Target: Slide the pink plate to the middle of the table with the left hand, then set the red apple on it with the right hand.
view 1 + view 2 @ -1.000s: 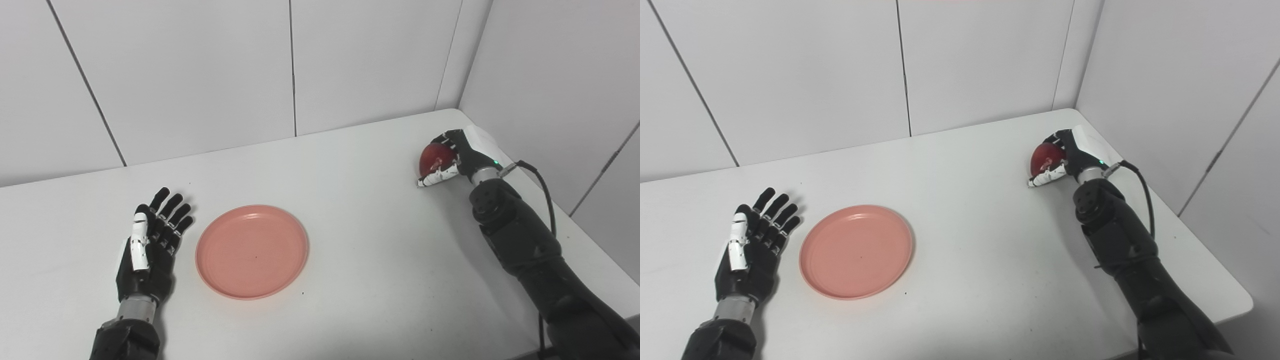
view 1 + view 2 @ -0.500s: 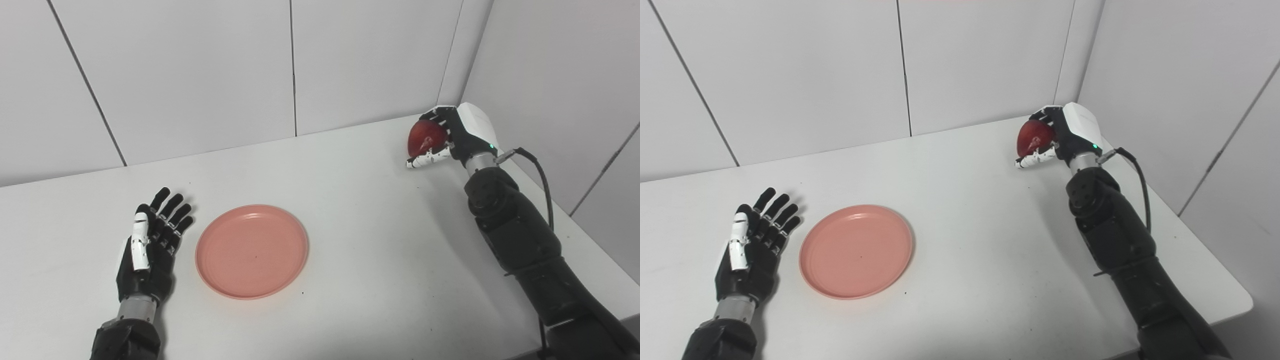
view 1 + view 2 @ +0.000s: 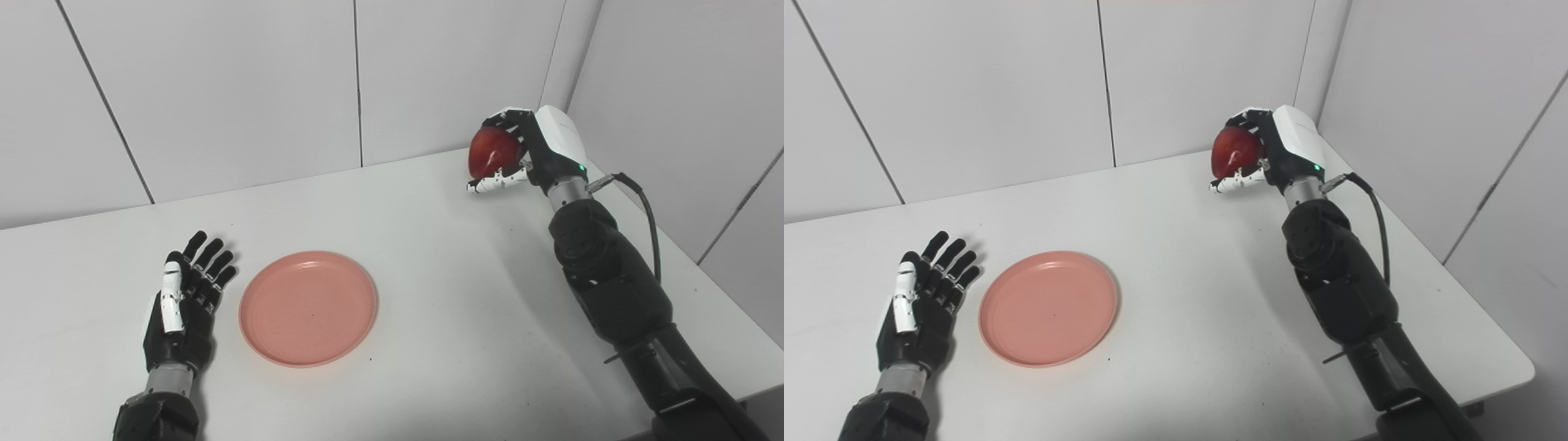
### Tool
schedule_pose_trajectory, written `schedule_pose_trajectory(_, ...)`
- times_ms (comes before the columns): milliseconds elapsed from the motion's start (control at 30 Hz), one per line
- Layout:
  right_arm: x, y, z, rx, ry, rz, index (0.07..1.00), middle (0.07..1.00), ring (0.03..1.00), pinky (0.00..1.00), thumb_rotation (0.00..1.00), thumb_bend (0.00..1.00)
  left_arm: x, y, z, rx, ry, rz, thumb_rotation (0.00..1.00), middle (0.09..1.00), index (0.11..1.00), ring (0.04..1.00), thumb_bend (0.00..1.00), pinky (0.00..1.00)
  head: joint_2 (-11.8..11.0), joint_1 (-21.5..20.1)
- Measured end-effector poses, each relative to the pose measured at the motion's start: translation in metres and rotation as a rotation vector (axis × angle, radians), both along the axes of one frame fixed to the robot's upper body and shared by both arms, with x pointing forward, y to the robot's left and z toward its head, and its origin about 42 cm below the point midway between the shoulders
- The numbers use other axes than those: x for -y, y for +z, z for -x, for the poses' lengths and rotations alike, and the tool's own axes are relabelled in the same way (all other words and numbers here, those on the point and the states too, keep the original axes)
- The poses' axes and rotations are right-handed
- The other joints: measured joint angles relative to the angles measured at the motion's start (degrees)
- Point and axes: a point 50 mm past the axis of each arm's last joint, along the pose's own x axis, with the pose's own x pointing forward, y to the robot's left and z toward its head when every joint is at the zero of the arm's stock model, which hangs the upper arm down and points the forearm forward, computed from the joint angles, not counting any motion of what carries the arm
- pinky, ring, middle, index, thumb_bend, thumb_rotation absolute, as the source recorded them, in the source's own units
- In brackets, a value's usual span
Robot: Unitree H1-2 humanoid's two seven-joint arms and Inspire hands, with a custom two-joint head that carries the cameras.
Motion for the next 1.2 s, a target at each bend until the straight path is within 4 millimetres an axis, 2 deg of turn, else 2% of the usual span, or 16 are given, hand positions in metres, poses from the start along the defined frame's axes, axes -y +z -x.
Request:
schedule_pose_trajectory(133, -0.024, 0.003, 0.003, 0.017, 0.061, -0.001, 0.515, 0.464, 0.461, 0.4, 0.0, 0.52, 0.002, 0.0, 0.001, -0.001, 0.006, -0.001, 1.0, 0.872, 0.863, 0.857, 0.39, 0.87, 0.09, 1.58)
schedule_pose_trajectory(367, -0.06, 0.004, 0.009, 0.038, 0.146, -0.01, 0.485, 0.492, 0.503, 0.44, 0.0, 0.53, 0.012, 0.002, 0.003, -0.006, 0.02, 0.003, 1.0, 0.864, 0.858, 0.845, 0.39, 0.86, 0.26, 3.69)
schedule_pose_trajectory(500, -0.079, 0.001, 0.01, 0.015, 0.205, -0.02, 0.505, 0.472, 0.46, 0.4, 0.0, 0.53, 0.015, 0.003, 0.004, -0.006, 0.016, 0.002, 1.0, 0.869, 0.86, 0.85, 0.39, 0.86, 0.53, 5.19)
schedule_pose_trajectory(700, -0.102, -0.004, 0.01, 0.008, 0.251, -0.049, 0.517, 0.459, 0.442, 0.39, 0.0, 0.52, 0.018, 0.003, 0.005, -0.016, 0.016, -0.004, 1.0, 0.872, 0.863, 0.853, 0.39, 0.86, 0.79, 6.85)
schedule_pose_trajectory(933, -0.14, -0.007, 0.012, 0.003, 0.355, -0.062, 0.519, 0.456, 0.435, 0.37, 0.0, 0.52, 0.026, 0.005, 0.006, -0.025, 0.037, 0.001, 1.0, 0.86, 0.856, 0.841, 0.38, 0.85, 1.5, 9.93)
schedule_pose_trajectory(1200, -0.17, -0.012, 0.015, -0.011, 0.414, -0.065, 0.53, 0.445, 0.408, 0.35, 0.0, 0.52, 0.029, 0.008, 0.007, -0.032, 0.042, -0.012, 1.0, 0.872, 0.866, 0.85, 0.39, 0.85, 2.37, 13.01)
